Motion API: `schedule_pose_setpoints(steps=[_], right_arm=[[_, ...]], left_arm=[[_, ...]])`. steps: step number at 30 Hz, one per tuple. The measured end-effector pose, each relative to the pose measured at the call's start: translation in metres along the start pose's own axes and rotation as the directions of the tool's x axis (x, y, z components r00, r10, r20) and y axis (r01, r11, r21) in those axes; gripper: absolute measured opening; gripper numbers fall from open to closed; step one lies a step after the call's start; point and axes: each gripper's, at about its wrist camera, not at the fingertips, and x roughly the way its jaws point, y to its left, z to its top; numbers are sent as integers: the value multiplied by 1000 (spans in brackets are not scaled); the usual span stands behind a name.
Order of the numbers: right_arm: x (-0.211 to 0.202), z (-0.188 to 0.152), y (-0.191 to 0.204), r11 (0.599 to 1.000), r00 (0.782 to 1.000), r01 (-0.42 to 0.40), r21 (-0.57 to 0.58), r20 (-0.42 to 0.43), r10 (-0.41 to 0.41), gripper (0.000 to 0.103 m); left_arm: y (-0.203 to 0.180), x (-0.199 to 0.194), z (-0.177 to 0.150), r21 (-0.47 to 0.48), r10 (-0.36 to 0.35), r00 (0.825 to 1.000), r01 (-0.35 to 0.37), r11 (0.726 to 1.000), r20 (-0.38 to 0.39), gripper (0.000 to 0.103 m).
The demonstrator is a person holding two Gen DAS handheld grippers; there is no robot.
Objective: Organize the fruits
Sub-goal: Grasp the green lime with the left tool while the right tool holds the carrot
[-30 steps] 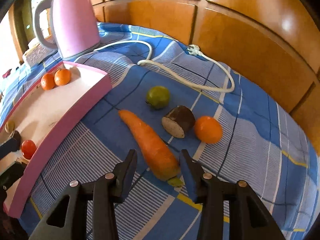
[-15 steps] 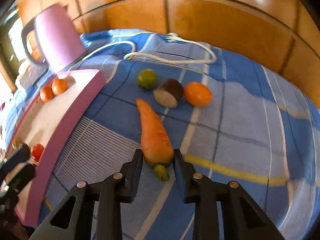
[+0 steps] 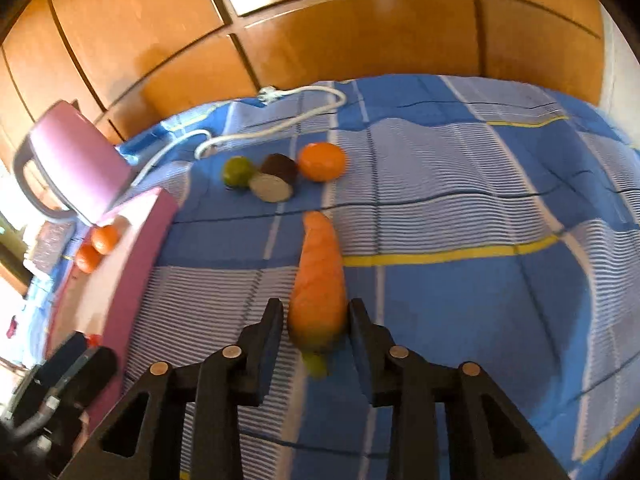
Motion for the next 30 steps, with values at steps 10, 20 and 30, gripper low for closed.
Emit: schedule_pose_setpoints(steps=[10,20,30], right_arm=[[3,-3,12,985,990,130,-110,63,-124,29],[9,2,12,984,989,145,-98,49,-141,29],[14,16,2,985,984,169,-15,67,-168,29]], left_arm=[[1,27,23,-65,18,999,-21,998,-45,62],[-16,24,33,14,176,983,-177,984,46,54],[-27,52,51,24,58,997,-57,998,-57,41]])
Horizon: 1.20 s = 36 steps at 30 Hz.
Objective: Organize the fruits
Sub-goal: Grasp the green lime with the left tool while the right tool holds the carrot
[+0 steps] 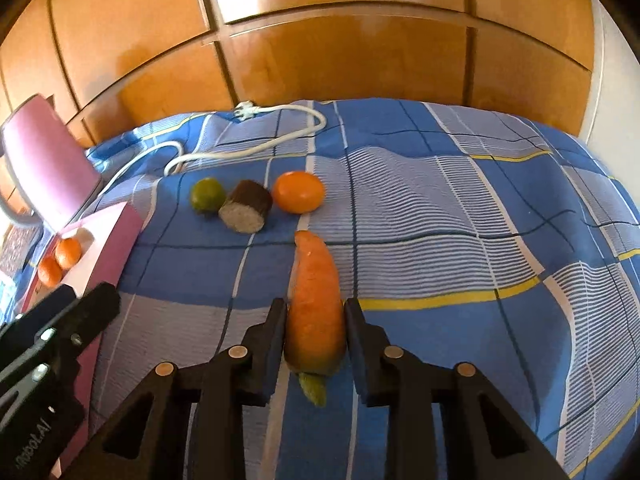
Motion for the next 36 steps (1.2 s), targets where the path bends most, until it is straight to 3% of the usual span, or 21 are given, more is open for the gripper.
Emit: schedule_pose_setpoints(steps=[5,14,18,26,29,36], right_arm=[[8,5,3,1000,1000,10,4,-7,-10,29],[19,13,11,1000,1000,20,6,-11,-20,30],[22,12,12,1000,1000,20,2,-22,-20,30],[23,11,10,1000,1000,12,8,-18,-12,30],[23,11,11,1000,1000,12,9,-18,-12,30],[22,11,9,1000,1000,3,16,-16,-3,30]], left_arm=[[-3,25,13,-24,-7,999,7,1000,-37,39],[-7,55,43,39,-2,1000,3,999,-25,39],[-3,67,54,39,-35,999,36,999,-27,40],[-9,85,64,98,-30,999,32,995,-23,40],[-10,94,66,87,-42,998,45,995,-36,34],[-7,110,67,59,-38,997,42,997,-61,32]])
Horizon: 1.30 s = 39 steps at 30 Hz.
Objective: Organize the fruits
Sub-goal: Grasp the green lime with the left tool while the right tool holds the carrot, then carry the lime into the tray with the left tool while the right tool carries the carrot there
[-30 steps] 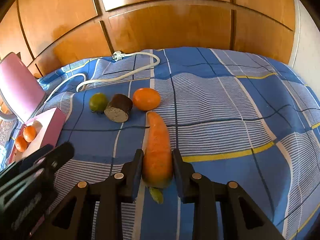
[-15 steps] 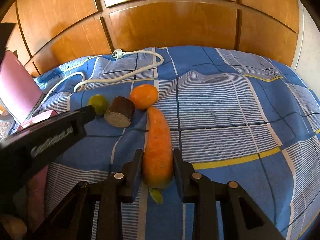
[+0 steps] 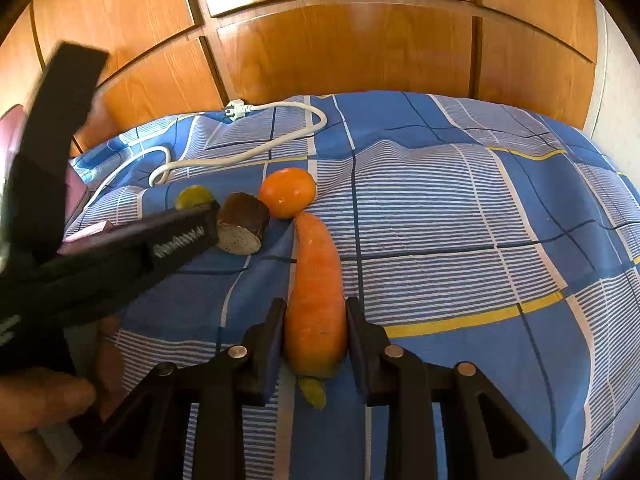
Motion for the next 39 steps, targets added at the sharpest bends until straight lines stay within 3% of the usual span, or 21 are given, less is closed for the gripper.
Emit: schedule_pose_setpoints(steps=[8,15,25,39], right_arm=[[0,0,0,1000,1000,-1,-9,-2,1,30],[0,0,-6,999,999,-42,21,2,42,30],[-2,-3,-15,994,995,-96,53,6,96,30],[-35,-42,-11,996,999,-43,-82,-19,42,30]], left_arm=[[7,-1,0,-23,-10,1000,10,1000,5,31],[2,-25,-19,-18,54,998,-53,998,24,30],[-10,-76,-78,-30,68,996,-67,997,50,30],[-26,-125,-154,21,34,997,-35,999,74,30]])
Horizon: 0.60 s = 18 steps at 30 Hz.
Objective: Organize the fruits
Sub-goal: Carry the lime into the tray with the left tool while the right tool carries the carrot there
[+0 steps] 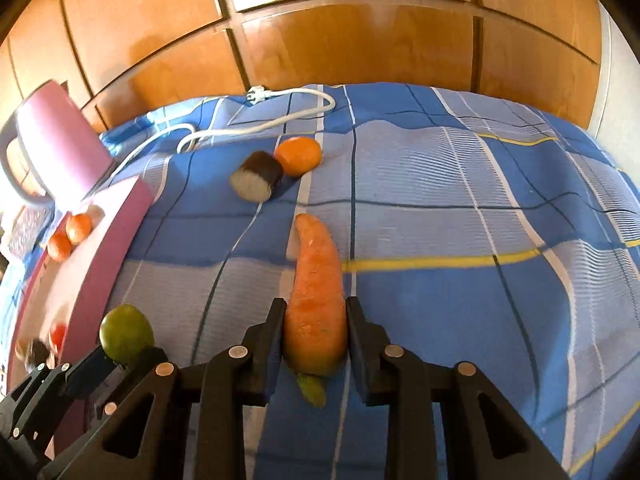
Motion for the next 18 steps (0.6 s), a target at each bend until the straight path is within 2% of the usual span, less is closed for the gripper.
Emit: schedule_pose_setpoints(steps=[4,13,18], right_arm=[[-13,-14,4,999,1000,24,-38,-3,-25,30],[-30,-31,5,999,1000,26,-36,-9,-27,29],[-35,-36,5,1000,1000,22,-21,-4,-22,29]], left_arm=[[-5,-11,-15,27,-2,1000,2,1000,19,30],[-8,-24,-34,70,-46,996,41,997,78,30],[-5,-29,-36,34,-88,992,85,996,94,30]])
